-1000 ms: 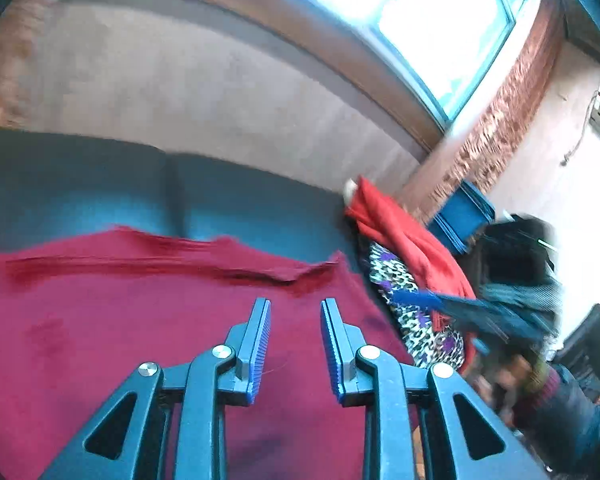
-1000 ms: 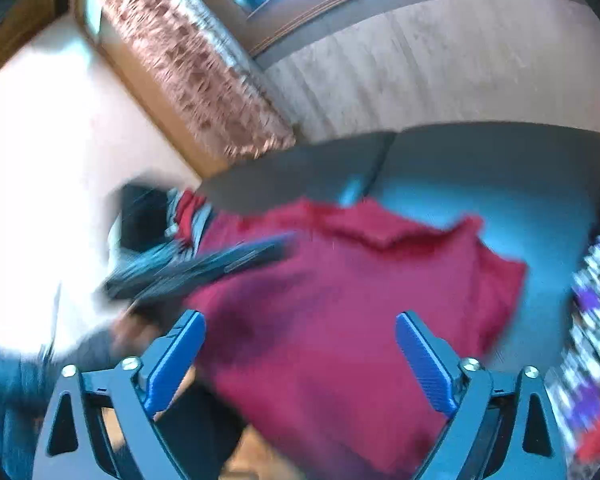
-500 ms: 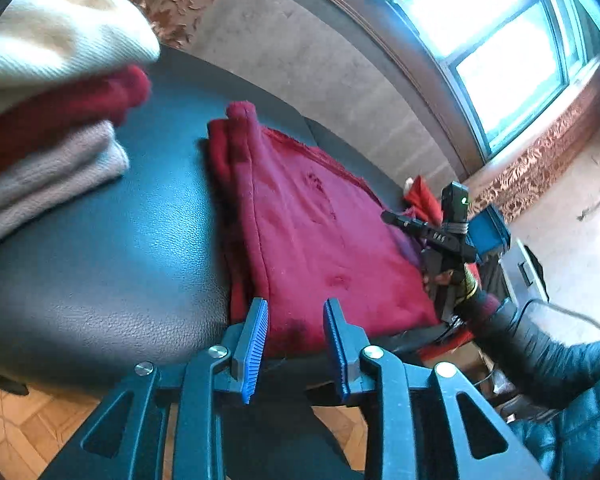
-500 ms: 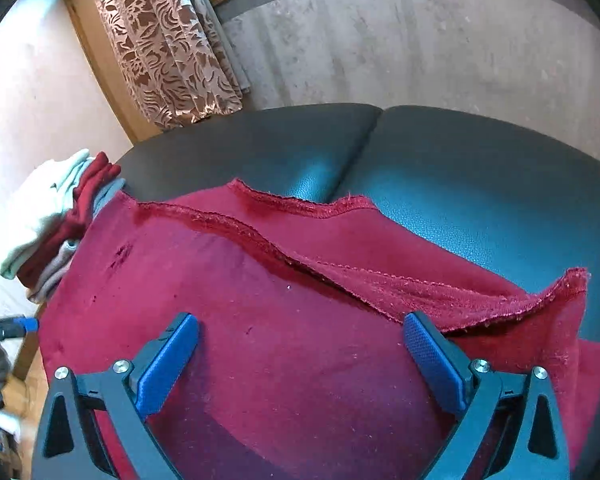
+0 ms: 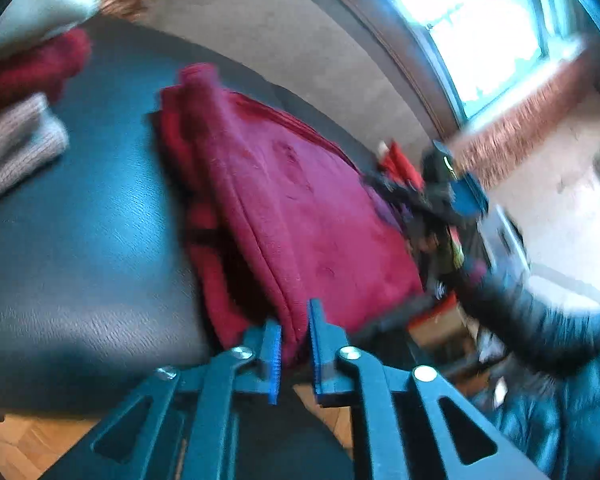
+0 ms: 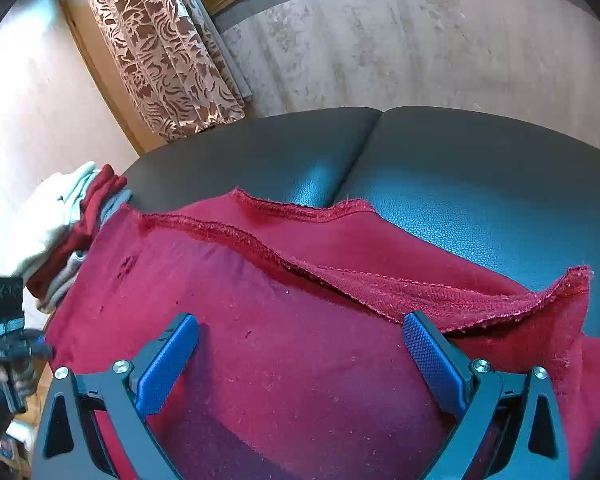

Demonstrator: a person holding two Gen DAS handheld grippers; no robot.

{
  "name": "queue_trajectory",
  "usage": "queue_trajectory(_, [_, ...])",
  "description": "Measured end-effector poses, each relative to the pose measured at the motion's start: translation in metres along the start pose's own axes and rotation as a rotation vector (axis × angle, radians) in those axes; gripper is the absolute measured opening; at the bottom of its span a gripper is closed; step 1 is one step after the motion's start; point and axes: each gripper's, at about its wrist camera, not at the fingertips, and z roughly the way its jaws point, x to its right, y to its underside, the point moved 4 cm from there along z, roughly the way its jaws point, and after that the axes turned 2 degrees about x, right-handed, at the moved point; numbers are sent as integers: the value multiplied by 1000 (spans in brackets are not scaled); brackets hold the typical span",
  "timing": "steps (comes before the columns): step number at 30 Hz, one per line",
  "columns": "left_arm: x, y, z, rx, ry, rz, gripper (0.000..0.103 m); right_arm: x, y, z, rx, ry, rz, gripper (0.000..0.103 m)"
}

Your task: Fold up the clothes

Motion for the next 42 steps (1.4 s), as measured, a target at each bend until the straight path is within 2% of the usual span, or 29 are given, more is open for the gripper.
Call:
queue_trajectory(1, [-4, 5, 0, -15, -38, 1, 8, 0, 0, 0, 2, -4, 1, 103])
queue_trajectory(4, [-16, 13, 1, -33, -65, -38, 8, 0, 0, 0, 6, -23, 4, 103])
queue_trajectory(7, [-2, 13, 3, -42, -140, 29, 9, 0, 0, 0, 6, -38, 2, 103])
queue_trajectory(10, [-2, 7, -5, -30, -142, -25, 12, -1, 0, 0, 6, -33, -3, 103])
queue_trajectory(14, [-5, -23, -42, 175, -136, -145, 11, -3, 0, 1, 6, -17, -14, 103])
queue_trajectory(17, [7, -46, -42, 260, -180, -114, 13, -4, -1, 2, 5, -7, -21, 103])
queue_trajectory(22, [32, -84, 20, 249, -226, -56, 16, -7, -1, 3, -2, 21, -48, 103])
queue_trajectory(25, [12, -90, 57, 211, -377, -72, 16, -4, -1, 2, 7, 2, -34, 103])
queue_trajectory(26, [2, -87, 64, 230, -390, -87, 14, -1, -2, 1, 15, -18, -17, 103])
queue_trajectory(28, [-15, -78, 70, 291, -377, -116, 7, 5, -2, -2, 29, -57, 16, 103])
queue_trajectory(31, [-15, -78, 70, 297, -388, -104, 7, 20, -6, -6, 65, -146, 104, 103])
queue_trajectory(34, [-10, -77, 74, 293, -424, -58, 7, 23, -6, -8, 82, -177, 127, 103])
queue_trajectory(39, [-15, -81, 72, 285, -415, -78, 7, 16, -6, -8, 80, -151, 108, 103])
queue_trajectory(42, [-16, -85, 72, 270, -441, -68, 7, 9, -4, -18, 69, -116, 112, 103])
